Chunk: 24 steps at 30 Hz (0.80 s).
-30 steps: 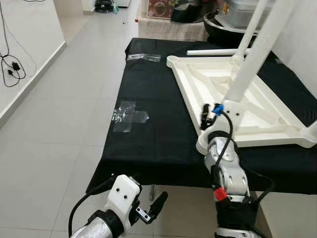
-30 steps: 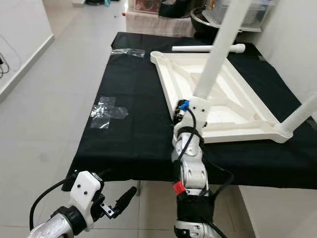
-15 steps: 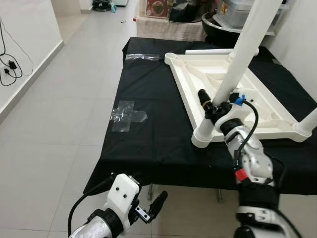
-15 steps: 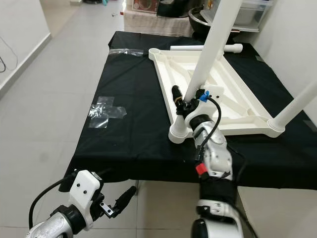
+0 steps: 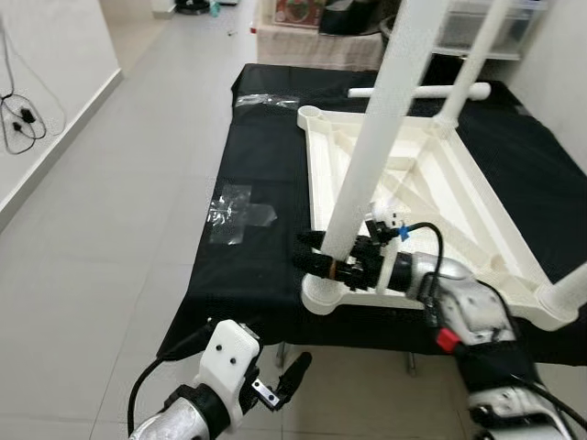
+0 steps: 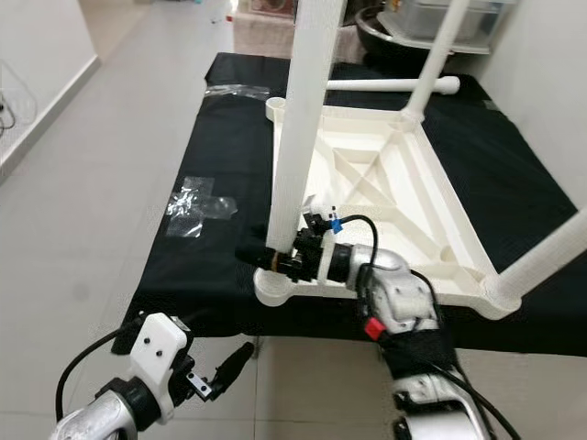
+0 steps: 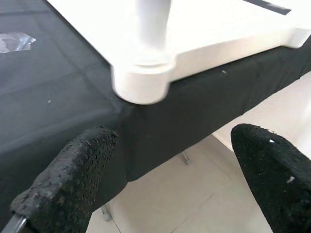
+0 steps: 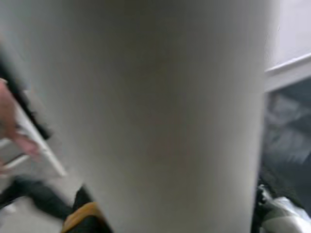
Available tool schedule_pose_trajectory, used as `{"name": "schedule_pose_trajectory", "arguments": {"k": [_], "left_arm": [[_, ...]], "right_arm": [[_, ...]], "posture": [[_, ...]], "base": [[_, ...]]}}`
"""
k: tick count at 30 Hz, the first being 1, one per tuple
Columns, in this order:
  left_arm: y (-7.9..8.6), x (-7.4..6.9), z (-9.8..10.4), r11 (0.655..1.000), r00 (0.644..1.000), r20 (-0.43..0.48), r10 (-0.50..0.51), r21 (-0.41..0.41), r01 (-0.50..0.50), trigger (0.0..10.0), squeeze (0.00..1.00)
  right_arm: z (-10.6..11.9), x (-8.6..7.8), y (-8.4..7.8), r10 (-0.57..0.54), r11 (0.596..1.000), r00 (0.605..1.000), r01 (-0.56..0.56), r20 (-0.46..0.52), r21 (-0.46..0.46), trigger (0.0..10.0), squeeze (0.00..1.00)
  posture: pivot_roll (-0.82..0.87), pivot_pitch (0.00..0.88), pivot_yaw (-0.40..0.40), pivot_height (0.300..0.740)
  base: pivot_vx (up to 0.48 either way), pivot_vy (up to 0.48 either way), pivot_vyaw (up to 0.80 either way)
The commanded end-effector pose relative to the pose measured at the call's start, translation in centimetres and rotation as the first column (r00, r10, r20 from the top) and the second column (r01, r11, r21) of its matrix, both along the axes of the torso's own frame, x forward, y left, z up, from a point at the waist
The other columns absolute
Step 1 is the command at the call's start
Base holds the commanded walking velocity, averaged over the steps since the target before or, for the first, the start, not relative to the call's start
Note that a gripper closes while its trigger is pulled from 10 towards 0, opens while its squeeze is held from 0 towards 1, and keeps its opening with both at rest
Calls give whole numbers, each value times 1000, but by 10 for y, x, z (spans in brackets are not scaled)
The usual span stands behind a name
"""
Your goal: Building children table
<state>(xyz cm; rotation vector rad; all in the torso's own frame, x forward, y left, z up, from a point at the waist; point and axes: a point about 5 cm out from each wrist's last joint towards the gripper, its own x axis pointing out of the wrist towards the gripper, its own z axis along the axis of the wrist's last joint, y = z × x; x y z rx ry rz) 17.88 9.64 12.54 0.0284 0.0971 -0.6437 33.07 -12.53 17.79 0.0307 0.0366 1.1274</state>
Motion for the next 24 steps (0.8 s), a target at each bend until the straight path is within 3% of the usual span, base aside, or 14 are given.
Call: {"name": "schedule_pose_trajectory", "arguments": {"k": [1, 5, 6, 7, 8, 10, 12, 13, 14, 15, 16, 21, 22, 24], "left_arm": [[0, -3, -5, 1000, 1000, -26, -1, 12, 1, 10000, 0], [0, -3, -5, 1000, 1000, -27, -1, 12, 1, 10000, 0], [0, -3, -5, 1000, 1000, -28, 0, 10, 0, 10000, 0], [0, -3, -5, 1000, 1000, -28, 0, 10, 0, 10000, 0], [2, -2, -5, 1000, 999, -33, 13, 5, -13, 10000, 0], [2, -2, -5, 1000, 999, -33, 13, 5, -13, 10000, 0], [3, -2, -6, 1000, 999, -37, 15, 2, -15, 10000, 0], [3, -2, -6, 1000, 999, -37, 15, 2, -15, 10000, 0], [3, -1, -6, 1000, 999, -37, 9, 2, -9, 10000, 0], [3, -1, -6, 1000, 999, -37, 9, 2, -9, 10000, 0], [2, -1, -6, 1000, 999, -37, 2, 5, -2, 10000, 0], [1, -1, -7, 1000, 999, -36, -6, 8, 6, 10000, 0], [1, -1, -7, 1000, 999, -36, -7, 9, 8, 10000, 0], [1, -1, -7, 1000, 999, -36, -7, 9, 8, 10000, 0]], "right_arm": [[-7, 17, -11, -262, 963, 965, 263, 26, -58, 0, 0], [-6, 23, -17, -396, 916, 917, 398, 35, -55, 0, 0], [-5, 26, -31, -577, 815, 816, 578, 29, -40, 0, 0], [-5, 26, -31, -577, 815, 816, 578, 29, -40, 0, 0], [-5, 26, -45, -733, 679, 680, 734, 39, -30, 0, 0], [-5, 26, -45, -733, 679, 680, 734, 39, -30, 0, 0], [-7, 13, -69, -933, 358, 359, 933, 30, -27, 0, 0], [-7, 13, -69, -933, 358, 359, 933, 30, -27, 0, 0], [-7, 3, -74, -980, 197, 197, 980, 10, -9, 0, 0], [-7, 3, -74, -980, 197, 197, 980, 10, -9, 0, 0], [-7, -7, -73, -996, 80, 80, 997, -30, 0, 0, 0], [-8, -12, -52, -992, 17, 17, 1000, -121, 3, 0, 0], [-7, -10, -37, -984, 65, 69, 997, -161, 28, 10000, 0], [-7, -10, -37, -984, 65, 69, 997, -161, 28, 10000, 0]], "posture": [[143, 94, -130, 740], [139, 96, -130, 740], [129, 95, -123, 740], [129, 95, -123, 740], [118, 94, -113, 740], [118, 94, -113, 740], [115, 92, -113, 740], [115, 92, -113, 740], [121, 91, -113, 740], [121, 91, -113, 740], [124, 89, -111, 740], [127, 90, -112, 740], [126, 90, -112, 740], [126, 90, -112, 740]], "base": [[0, 0, 0], [0, 0, 0], [0, 0, 0], [0, 0, 0], [0, 0, 0], [0, 0, 0], [0, 0, 0], [0, 0, 0], [0, 0, 0], [0, 0, 0], [0, 0, 0], [0, 0, 0], [0, 0, 0], [0, 0, 0]]}}
